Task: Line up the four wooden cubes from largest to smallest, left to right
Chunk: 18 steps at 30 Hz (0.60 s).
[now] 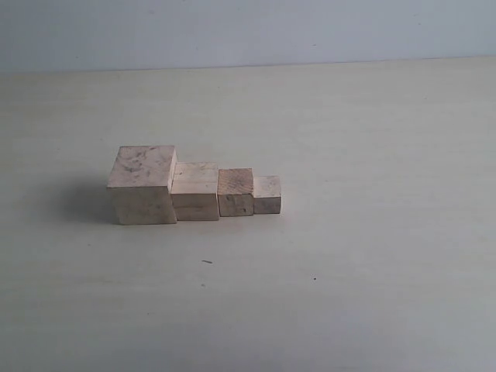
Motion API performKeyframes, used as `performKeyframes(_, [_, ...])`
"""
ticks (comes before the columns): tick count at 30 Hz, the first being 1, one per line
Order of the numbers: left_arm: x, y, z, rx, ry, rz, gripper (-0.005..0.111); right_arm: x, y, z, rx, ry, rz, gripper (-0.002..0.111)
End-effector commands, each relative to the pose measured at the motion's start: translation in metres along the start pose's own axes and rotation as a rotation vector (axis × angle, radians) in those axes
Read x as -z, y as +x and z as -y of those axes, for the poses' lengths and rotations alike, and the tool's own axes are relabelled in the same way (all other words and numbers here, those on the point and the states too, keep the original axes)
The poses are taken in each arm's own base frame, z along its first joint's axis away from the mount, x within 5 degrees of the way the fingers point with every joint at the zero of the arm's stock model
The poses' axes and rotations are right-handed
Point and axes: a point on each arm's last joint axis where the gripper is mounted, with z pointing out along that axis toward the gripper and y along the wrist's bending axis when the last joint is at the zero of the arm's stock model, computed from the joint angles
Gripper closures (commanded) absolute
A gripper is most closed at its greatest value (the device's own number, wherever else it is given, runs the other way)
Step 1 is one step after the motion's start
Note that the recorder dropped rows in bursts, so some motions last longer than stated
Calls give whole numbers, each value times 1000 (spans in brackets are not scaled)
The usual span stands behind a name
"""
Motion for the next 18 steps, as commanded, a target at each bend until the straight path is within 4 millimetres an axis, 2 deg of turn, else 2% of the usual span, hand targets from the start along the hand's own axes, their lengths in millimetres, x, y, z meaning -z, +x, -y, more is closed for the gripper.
performKeyframes(1, [0,0,0,10,6,7,107,-4,10,1,-20,-5,71,108])
performKeyframes(10, [0,0,0,10,6,7,107,-10,54,3,-23,-1,32,108])
performKeyframes(18, [0,0,0,10,6,7,107,-8,55,3,30,0,50,108])
